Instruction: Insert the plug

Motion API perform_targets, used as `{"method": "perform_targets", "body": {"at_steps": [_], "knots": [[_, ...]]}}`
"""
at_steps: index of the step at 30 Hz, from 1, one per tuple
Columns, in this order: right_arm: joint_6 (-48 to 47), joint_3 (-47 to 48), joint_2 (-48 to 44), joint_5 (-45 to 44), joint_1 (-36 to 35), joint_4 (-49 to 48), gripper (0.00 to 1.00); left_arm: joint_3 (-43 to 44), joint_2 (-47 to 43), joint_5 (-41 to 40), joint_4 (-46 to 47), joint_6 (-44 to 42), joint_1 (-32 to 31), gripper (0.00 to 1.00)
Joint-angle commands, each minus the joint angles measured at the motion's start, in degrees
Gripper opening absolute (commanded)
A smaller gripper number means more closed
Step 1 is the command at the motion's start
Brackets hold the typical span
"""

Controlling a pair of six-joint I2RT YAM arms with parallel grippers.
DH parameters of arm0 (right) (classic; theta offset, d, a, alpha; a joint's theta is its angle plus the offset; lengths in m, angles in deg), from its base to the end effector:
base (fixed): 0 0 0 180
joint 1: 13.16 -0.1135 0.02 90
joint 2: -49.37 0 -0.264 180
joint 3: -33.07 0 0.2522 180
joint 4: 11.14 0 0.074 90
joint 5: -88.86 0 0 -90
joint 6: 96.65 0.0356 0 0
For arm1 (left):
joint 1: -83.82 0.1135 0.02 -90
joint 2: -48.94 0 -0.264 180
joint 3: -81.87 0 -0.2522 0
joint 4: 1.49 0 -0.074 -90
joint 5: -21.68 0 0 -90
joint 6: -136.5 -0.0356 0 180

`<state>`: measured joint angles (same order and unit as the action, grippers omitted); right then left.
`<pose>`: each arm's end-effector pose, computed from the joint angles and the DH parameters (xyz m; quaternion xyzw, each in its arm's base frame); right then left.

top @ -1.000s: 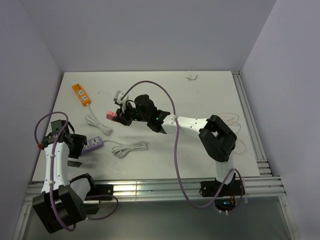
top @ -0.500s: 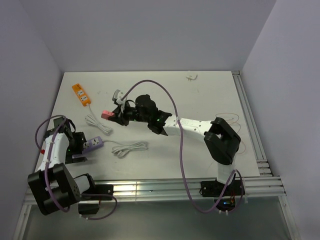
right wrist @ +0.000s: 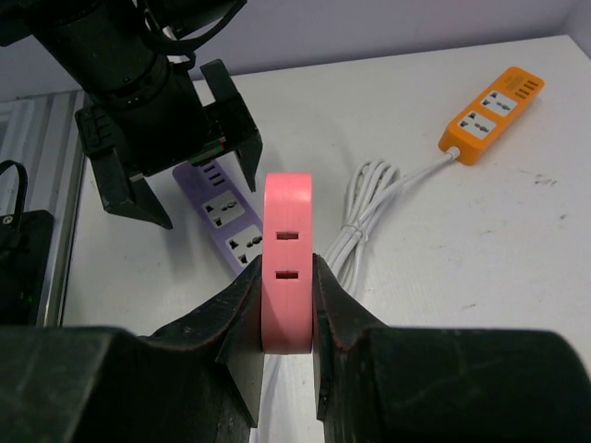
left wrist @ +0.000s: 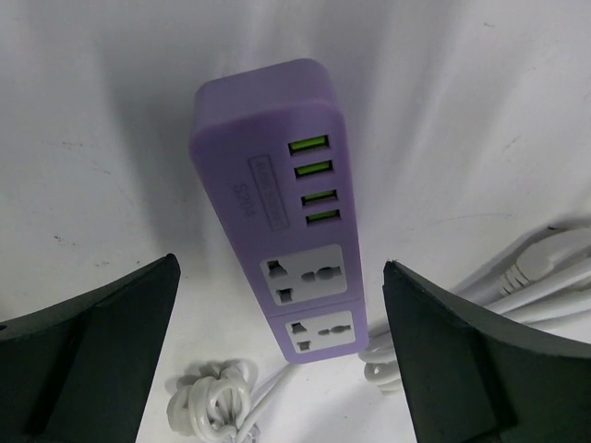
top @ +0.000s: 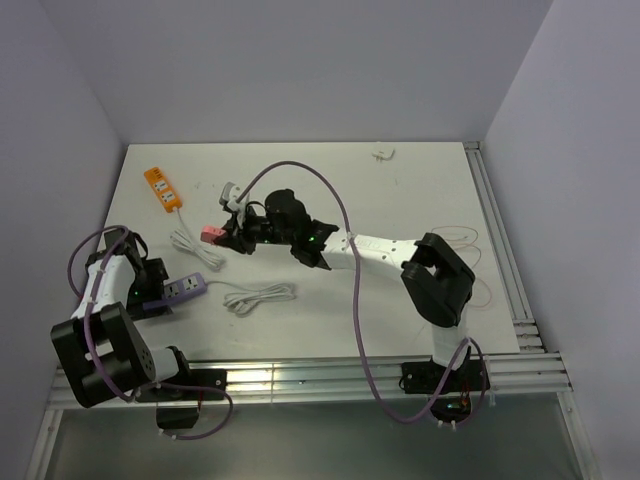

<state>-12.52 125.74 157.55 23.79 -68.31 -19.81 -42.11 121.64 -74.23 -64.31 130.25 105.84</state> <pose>0.2453 0.3786 0.2842 -0.4942 0.5565 0.4169 0.5217 0.1868 0.0795 0.1856 -0.7959 0.5963 -0.0028 0.1048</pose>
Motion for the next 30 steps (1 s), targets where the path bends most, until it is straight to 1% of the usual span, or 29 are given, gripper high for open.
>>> {"method": "perform_targets", "body": {"at_steps": [1, 3, 6, 7, 8, 9, 11, 13, 14, 15, 16, 17, 18, 19, 21, 24, 26, 27, 29, 30], "knots": [[-1.2, 3.3, 1.2, 0.6, -1.0, 0.3, 0.0, 0.8, 1.6, -1.4, 0.5, -0.4, 0.4, 0.98], [-1.7, 4.2, 1.9, 0.4, -1.4, 1.3, 0.0, 0.5, 1.7, -1.6, 1.4, -1.0, 0.9, 0.97], [-2.5, 5.3, 2.7, -0.3, -2.1, 2.2, 0.0, 0.3, 3.4, -1.4, 2.5, -2.3, 1.4, 0.92], [-2.8, 5.6, 2.9, -0.5, -2.2, 2.6, 0.0, 0.7, 5.2, -1.6, 2.0, -2.6, 1.6, 0.9], [-3.0, 6.2, 3.2, -0.7, -2.7, 3.1, 0.0, 1.1, 5.9, -1.6, 2.1, -3.1, 1.7, 0.87], [-3.2, 6.4, 3.4, -1.1, -2.9, 3.2, 0.0, 1.4, 6.6, -1.6, 2.3, -4.3, 1.7, 0.79], [-3.6, 7.0, 3.7, -1.5, -3.6, 3.9, 0.0, 1.4, 7.3, -1.2, 3.0, -5.5, 1.7, 0.75], [-4.3, 7.9, 4.1, -1.5, -3.9, 4.8, 0.0, 0.5, 7.0, -1.1, 4.8, -7.3, 1.7, 0.67], [-4.5, 9.1, 4.8, -1.6, -4.3, 5.8, 0.0, 0.3, 7.0, -1.1, 5.1, -7.8, 1.7, 0.62], [-4.7, 9.7, 5.2, -1.5, -4.5, 6.4, 0.0, -0.1, 7.2, -1.1, 5.8, -9.4, 1.7, 0.46], [-5.3, 10.2, 5.5, -1.4, -4.7, 6.9, 0.0, 0.0, 7.2, -1.0, 6.4, -10.4, 1.8, 0.38], [-5.6, 11.3, 6.2, -1.2, -4.9, 7.9, 0.0, -0.1, 7.3, -1.0, 7.0, -11.8, 1.7, 0.33], [-5.8, 11.7, 6.7, -0.9, -5.2, 8.3, 0.0, 0.0, 7.3, -1.2, 7.2, -14.4, 1.7, 0.21], [-6.7, 12.0, 7.0, -0.2, -5.5, 8.9, 0.0, 0.1, 7.3, -1.4, 8.2, -15.6, 1.6, 0.14], [-7.2, 12.2, 8.3, -0.2, -6.1, 9.1, 0.0, 0.2, 7.2, -0.4, 10.1, -22.9, 1.6, 0.0], [-8.4, 13.3, 10.6, 1.6, -6.6, 10.8, 0.0, 1.8, 9.7, -0.2, 10.7, -30.7, 1.2, 0.0], [-9.7, 14.0, 11.8, 2.0, -7.1, 12.5, 0.0, 2.1, 11.5, 0.2, 11.0, -32.9, 0.3, 0.0], [-10.1, 14.2, 12.1, 2.1, -7.2, 12.9, 0.0, 1.9, 12.4, 1.9, 11.3, -35.4, 0.0, 0.0], [-10.4, 14.9, 13.1, 1.3, -8.3, 13.7, 0.0, 1.6, 14.6, 3.0, 11.2, -35.6, -0.3, 0.0], [-10.4, 15.1, 13.5, 0.6, -8.6, 14.0, 0.0, 0.4, 14.9, 5.4, 12.7, -36.2, -0.3, 0.0]]}}
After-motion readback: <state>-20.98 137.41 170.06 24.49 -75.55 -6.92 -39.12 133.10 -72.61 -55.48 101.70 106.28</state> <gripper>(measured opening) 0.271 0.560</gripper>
